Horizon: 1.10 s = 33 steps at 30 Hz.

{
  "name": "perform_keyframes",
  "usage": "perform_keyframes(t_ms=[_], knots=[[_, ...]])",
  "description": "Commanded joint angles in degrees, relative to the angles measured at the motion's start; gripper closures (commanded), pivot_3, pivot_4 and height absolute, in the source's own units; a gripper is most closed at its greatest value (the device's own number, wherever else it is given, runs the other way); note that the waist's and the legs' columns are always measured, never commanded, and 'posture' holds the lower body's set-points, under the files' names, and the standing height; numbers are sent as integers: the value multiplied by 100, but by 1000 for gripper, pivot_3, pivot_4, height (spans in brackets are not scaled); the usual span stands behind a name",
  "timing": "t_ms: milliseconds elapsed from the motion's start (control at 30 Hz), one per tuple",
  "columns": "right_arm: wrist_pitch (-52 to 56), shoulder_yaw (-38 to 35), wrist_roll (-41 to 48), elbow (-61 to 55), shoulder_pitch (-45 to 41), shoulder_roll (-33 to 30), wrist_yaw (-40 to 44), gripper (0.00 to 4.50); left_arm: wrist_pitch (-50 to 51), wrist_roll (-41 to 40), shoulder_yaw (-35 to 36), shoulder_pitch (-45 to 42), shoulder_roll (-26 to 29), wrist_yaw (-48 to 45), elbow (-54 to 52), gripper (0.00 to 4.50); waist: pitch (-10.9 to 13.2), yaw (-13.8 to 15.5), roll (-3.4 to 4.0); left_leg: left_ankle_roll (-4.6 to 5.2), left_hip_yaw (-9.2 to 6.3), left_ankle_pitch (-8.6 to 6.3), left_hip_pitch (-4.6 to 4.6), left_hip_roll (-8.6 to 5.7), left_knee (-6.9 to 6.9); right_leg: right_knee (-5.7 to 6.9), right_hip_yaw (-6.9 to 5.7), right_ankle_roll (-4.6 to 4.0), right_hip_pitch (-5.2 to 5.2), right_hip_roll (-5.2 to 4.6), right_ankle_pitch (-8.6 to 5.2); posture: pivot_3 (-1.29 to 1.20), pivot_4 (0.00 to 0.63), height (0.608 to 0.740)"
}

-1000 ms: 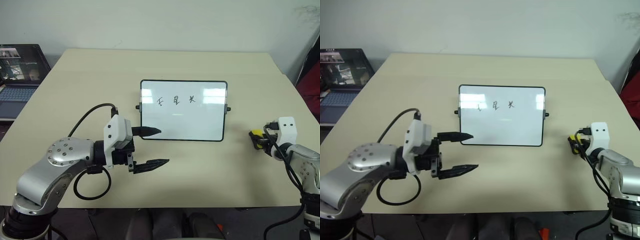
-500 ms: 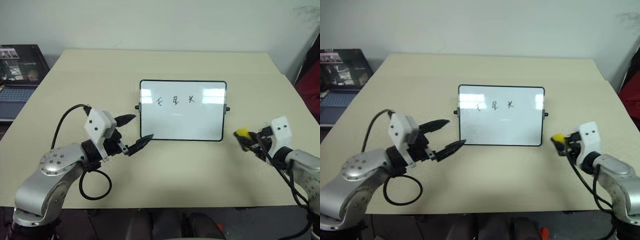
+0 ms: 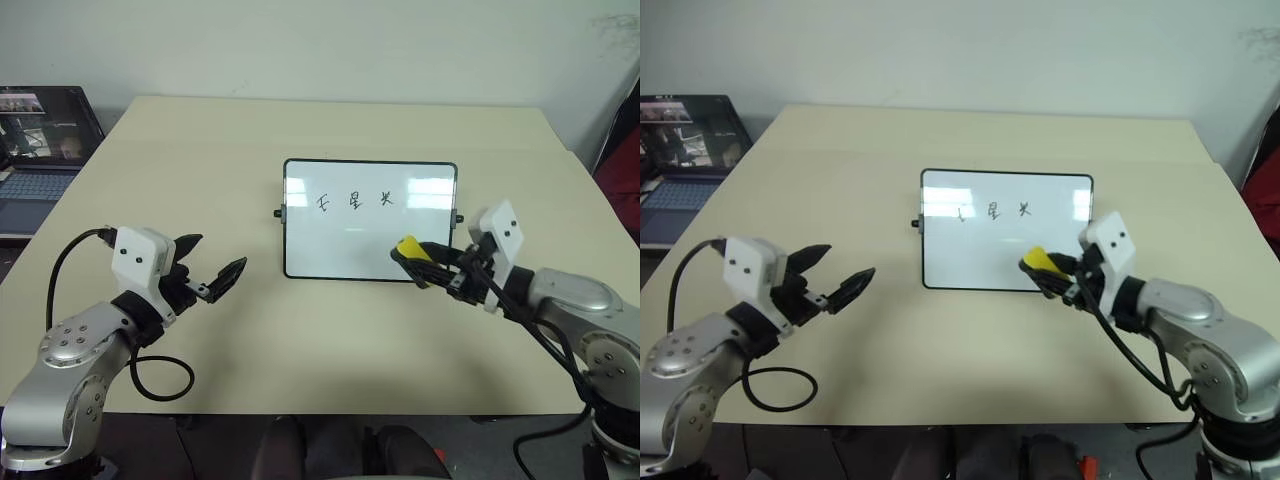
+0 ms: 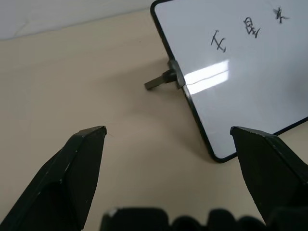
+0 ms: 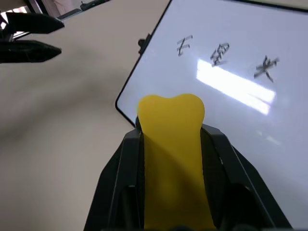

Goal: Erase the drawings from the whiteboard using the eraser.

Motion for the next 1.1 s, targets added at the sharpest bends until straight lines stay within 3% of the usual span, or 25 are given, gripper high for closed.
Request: perform_keyframes(t_ms=[33,267,567,733,1100], knots=[[-444,285,-290,69,-221,-37,10,3276,-209,-102,123,-246,241,-371,-35,0,2,12,-3,0,-1,0,-1,0,0,0,-3,0,0,0,0,0,150,740],[-1043,637,-770,531,-705,79,-3,3276,-493,-51,324,-576,239,-419,482,0,3,-16,-3,0,0,0,-3,0,0,-1,0,-1,-4,-10,0,0,150,740],[-2689,2495,-3011,2283,-2159,1175,-558,3279,-540,-169,314,-438,469,-1146,772,0,2,-67,-4,-3,-1,0,-10,8,-3,1,5,-1,-19,-14,1,0,150,740],[-3418,2844,-3775,3432,-2633,1806,-750,3279,-575,-109,226,-484,532,-1247,836,0,2,-27,-5,-2,-4,0,-11,7,-2,6,5,-3,-23,-19,1,0,150,740],[-4449,2857,-4658,5183,-3257,2120,-575,3279,-592,-38,87,-478,469,-1298,811,0,2,-19,-5,-2,-7,0,-11,10,-2,19,3,-3,-28,-21,2,0,150,740]])
